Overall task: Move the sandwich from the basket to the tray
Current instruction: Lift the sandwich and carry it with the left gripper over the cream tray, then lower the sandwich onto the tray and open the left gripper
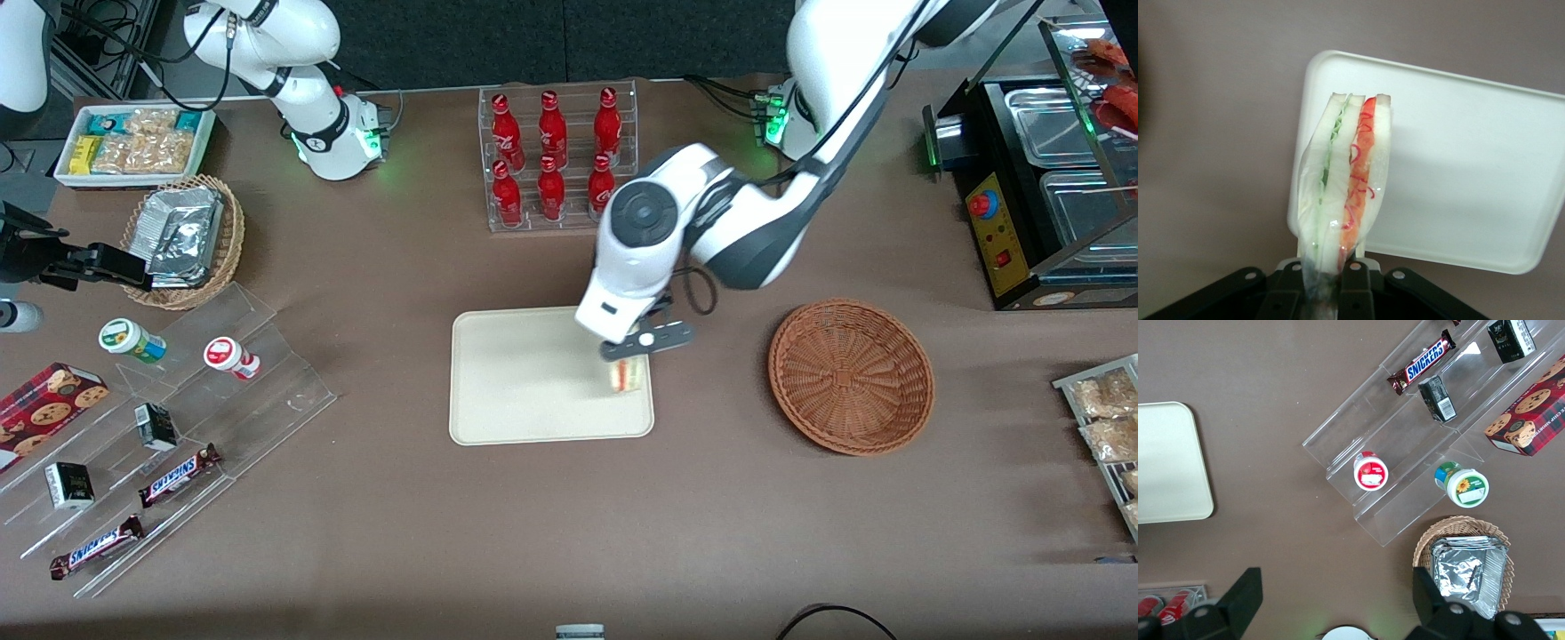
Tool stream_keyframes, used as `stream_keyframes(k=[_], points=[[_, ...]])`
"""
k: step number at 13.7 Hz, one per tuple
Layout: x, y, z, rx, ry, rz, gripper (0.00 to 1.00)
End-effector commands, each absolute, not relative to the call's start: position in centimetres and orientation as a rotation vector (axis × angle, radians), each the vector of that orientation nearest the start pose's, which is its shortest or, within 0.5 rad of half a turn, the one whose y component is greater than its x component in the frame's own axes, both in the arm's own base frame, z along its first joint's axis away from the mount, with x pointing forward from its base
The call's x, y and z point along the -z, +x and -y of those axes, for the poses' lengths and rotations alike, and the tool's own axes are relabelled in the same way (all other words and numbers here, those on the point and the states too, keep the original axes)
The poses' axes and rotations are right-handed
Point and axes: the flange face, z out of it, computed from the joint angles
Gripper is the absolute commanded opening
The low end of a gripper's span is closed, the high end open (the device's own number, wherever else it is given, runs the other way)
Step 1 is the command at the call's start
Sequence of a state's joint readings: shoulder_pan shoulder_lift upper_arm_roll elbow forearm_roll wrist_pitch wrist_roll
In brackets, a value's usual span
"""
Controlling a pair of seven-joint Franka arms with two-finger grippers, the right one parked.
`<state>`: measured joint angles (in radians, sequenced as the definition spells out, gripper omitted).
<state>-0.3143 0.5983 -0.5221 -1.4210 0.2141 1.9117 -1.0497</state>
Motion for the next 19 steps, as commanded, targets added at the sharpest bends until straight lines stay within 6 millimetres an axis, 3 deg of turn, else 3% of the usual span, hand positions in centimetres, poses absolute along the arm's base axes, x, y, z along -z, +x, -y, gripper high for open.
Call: stream_keyframes(k=[1, 5, 7, 8, 12, 19], points=[[-37.1, 52.8, 49.6, -0.114, -3.187, 0.319, 0.0], [-31.7, 51.4, 52.3, -0.087, -3.164, 0.311, 0.0], [-29.6, 49.3, 54.5, -0.059, -3.141, 0.27, 0.0], [-28.6, 49.2, 54.6, -0.054, -3.128, 0.294, 0.0], [-26.4, 49.2, 55.0, -0.044, -3.141, 0.312, 0.0], [-24.8, 49.6, 54.3, -0.059, -3.115, 0.336, 0.08]])
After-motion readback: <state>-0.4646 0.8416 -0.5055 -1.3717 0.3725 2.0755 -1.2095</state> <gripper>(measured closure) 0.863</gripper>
